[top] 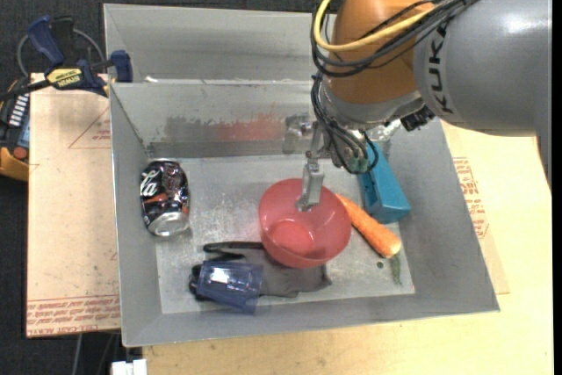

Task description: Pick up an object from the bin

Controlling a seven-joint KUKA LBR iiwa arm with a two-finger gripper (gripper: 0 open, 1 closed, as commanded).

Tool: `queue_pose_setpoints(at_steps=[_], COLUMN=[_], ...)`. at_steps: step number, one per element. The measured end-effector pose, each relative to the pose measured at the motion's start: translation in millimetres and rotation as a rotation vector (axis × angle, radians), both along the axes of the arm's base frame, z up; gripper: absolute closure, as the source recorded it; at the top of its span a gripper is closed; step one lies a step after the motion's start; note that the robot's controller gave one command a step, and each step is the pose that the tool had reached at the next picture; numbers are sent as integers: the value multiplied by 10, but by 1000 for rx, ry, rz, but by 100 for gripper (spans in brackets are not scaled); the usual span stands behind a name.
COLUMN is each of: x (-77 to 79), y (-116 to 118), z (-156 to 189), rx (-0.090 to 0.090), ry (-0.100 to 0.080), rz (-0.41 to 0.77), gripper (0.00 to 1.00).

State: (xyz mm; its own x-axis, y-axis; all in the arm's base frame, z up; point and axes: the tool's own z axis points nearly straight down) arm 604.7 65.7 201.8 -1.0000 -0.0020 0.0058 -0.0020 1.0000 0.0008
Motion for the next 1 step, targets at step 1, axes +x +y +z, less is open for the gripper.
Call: queue_pose_setpoints(at_steps=[1], x=[12], y=[-5], z=[50], rx=[0], ry=[-7], rz=[-2], gripper=[0])
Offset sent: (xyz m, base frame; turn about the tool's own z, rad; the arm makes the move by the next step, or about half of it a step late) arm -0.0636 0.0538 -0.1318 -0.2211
